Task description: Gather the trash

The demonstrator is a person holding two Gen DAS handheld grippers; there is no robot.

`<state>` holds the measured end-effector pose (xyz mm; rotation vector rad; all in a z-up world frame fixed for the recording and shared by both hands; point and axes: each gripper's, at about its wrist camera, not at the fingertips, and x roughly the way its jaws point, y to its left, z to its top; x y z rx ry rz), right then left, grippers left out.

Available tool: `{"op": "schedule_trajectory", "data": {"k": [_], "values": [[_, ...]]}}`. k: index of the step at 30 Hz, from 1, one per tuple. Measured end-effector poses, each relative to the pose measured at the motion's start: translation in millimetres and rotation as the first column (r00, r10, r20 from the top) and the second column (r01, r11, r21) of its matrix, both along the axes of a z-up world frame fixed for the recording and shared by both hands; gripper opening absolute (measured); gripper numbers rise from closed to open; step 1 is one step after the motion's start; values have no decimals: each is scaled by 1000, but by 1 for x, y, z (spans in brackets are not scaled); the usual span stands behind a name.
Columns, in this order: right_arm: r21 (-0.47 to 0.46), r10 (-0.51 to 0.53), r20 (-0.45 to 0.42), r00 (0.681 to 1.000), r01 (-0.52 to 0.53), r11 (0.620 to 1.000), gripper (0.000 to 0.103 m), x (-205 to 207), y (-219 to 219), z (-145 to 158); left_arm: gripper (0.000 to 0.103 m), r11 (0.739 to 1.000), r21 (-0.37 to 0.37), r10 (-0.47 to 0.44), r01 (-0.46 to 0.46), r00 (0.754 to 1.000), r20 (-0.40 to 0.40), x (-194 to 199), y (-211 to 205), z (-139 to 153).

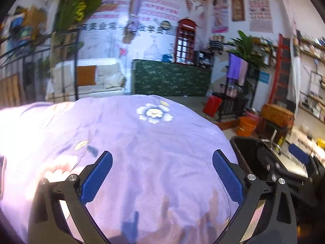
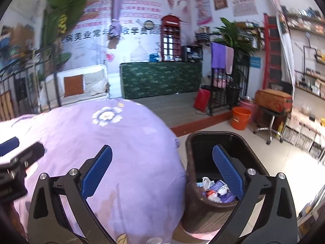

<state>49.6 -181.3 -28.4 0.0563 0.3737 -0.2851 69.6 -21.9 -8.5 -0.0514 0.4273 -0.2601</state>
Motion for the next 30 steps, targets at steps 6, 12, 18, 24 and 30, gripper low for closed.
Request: {"op": "schedule_trajectory", "data": {"k": [6, 12, 18, 24, 30], "values": [[-14, 46, 36, 998, -46, 999, 97, -24, 19, 0, 97, 998, -19, 66, -66, 997, 46, -13, 11, 7], [-7, 42, 42, 998, -42, 999, 97, -32, 24, 4, 97, 998, -7, 65, -64, 995, 81, -19, 9, 9], [3, 42, 48, 998, -42, 999, 97, -39, 22, 3, 97, 998, -23, 60, -59, 995, 75, -20, 17, 3], [23, 39, 39, 998, -40, 999, 97, -35, 21, 1, 97, 998, -26, 58, -56, 995, 77, -20, 19, 2], [31, 36, 38, 999, -38, 999, 97, -35, 18, 1, 97, 998, -25, 53, -51, 995, 83, -24, 18, 1]]}}
